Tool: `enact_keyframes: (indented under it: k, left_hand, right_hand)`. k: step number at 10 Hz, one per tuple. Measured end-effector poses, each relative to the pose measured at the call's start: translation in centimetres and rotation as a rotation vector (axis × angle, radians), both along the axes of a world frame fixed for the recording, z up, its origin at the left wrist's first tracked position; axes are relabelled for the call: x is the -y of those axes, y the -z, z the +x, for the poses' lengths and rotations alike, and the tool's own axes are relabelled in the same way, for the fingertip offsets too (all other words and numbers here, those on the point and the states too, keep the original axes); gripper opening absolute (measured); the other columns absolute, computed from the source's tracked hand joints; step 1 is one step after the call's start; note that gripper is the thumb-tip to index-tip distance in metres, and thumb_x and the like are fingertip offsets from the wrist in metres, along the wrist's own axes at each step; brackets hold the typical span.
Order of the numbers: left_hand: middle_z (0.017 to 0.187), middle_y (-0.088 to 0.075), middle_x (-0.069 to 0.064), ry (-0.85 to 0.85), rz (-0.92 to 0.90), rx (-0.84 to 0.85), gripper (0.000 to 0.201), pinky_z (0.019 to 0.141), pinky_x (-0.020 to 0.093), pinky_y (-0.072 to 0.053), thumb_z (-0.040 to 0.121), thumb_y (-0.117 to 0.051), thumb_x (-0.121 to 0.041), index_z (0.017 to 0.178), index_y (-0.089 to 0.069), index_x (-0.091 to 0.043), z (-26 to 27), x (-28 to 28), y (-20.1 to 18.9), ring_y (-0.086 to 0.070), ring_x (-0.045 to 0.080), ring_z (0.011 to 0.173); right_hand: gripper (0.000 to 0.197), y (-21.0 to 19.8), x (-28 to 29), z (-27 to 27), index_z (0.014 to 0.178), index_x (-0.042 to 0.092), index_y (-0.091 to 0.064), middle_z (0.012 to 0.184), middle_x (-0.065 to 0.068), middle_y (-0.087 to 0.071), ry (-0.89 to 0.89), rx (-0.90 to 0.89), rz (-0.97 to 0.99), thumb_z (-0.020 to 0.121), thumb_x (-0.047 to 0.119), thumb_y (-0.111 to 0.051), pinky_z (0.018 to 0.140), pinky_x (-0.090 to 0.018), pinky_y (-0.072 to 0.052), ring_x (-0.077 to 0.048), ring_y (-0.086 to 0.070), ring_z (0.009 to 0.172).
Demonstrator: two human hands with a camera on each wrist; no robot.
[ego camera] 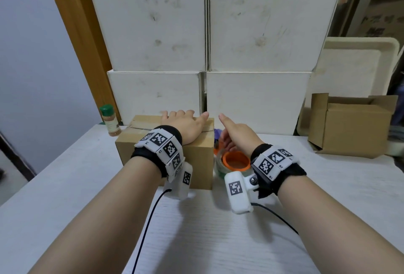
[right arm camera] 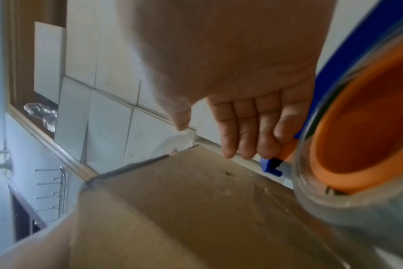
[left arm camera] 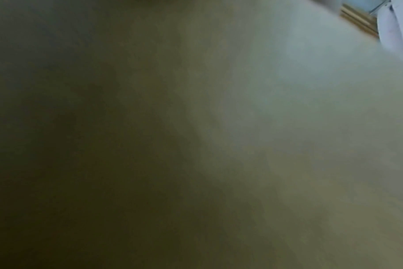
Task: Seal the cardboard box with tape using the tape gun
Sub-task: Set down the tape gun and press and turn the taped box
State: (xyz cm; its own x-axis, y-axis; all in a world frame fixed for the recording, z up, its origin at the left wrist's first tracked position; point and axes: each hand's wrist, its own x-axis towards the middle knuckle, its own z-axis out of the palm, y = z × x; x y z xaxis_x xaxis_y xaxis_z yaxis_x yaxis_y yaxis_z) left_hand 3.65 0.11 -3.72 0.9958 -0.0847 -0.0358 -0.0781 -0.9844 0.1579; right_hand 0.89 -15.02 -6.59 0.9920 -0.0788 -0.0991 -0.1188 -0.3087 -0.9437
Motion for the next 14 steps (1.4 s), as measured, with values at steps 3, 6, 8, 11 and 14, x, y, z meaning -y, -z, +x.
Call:
enact_keyframes:
  k: [3, 6, 8, 11, 14]
  left_hand:
    - [0.152, -0.034, 0.010, -0.008, -0.027, 0.028, 0.069, 0.118, 0.045, -0.009, 0.093, -0.012, -0.060, 0.146, -0.032, -0.020, -0.2, 0.1, 0.0, -0.026, 0.028, 0.141]
    - [0.152, -0.033, 0.010, 0.002, -0.053, 0.037, 0.069, 0.119, 0.044, -0.009, 0.094, -0.013, -0.060, 0.146, -0.032, -0.018, -0.2, -0.1, 0.1, -0.026, 0.028, 0.142]
    - [0.152, -0.034, 0.011, 0.009, -0.048, 0.039, 0.069, 0.118, 0.044, -0.010, 0.094, -0.013, -0.059, 0.146, -0.033, -0.018, -0.1, 0.0, 0.2, -0.026, 0.029, 0.141]
    - [0.153, -0.033, 0.006, 0.050, 0.003, 0.052, 0.068, 0.117, 0.046, -0.012, 0.091, -0.008, -0.060, 0.146, -0.030, -0.027, 1.1, -0.4, 1.0, -0.027, 0.029, 0.140]
    - [0.152, -0.035, 0.007, 0.048, -0.035, 0.071, 0.068, 0.118, 0.046, -0.013, 0.093, -0.010, -0.059, 0.146, -0.032, -0.023, 1.1, -0.5, 1.1, -0.029, 0.028, 0.140]
  right_hand:
    - [0.062, 0.6, -1.1, -0.4, 0.050, 0.010, -0.052, 0.053, -0.008, -0.050, 0.012, -0.005, 0.305, 0.086, 0.060, -0.049, 0.051, -0.027, -0.040, -0.020, -0.047, 0.046]
    - [0.055, 1.2, -2.1, -0.5, 0.050, 0.012, -0.047, 0.047, -0.002, -0.045, 0.080, 0.071, 0.281, 0.088, 0.053, -0.051, 0.052, -0.028, -0.038, -0.017, -0.042, 0.044]
    - [0.056, 1.5, -2.1, -0.6, 0.051, 0.013, -0.050, 0.048, -0.002, -0.046, 0.080, 0.067, 0.299, 0.087, 0.057, -0.049, 0.055, -0.030, -0.039, -0.017, -0.043, 0.045]
    - [0.053, 2.2, -2.4, -0.6, 0.050, 0.015, -0.041, 0.045, 0.000, -0.039, 0.069, 0.141, 0.326, 0.091, 0.047, -0.051, 0.048, -0.027, -0.034, -0.018, -0.038, 0.042]
    - [0.054, 3.3, -3.2, -0.3, 0.045, 0.021, -0.038, 0.038, 0.007, -0.035, 0.171, 0.150, 0.380, 0.090, 0.047, -0.052, 0.047, -0.025, -0.029, -0.015, -0.033, 0.041]
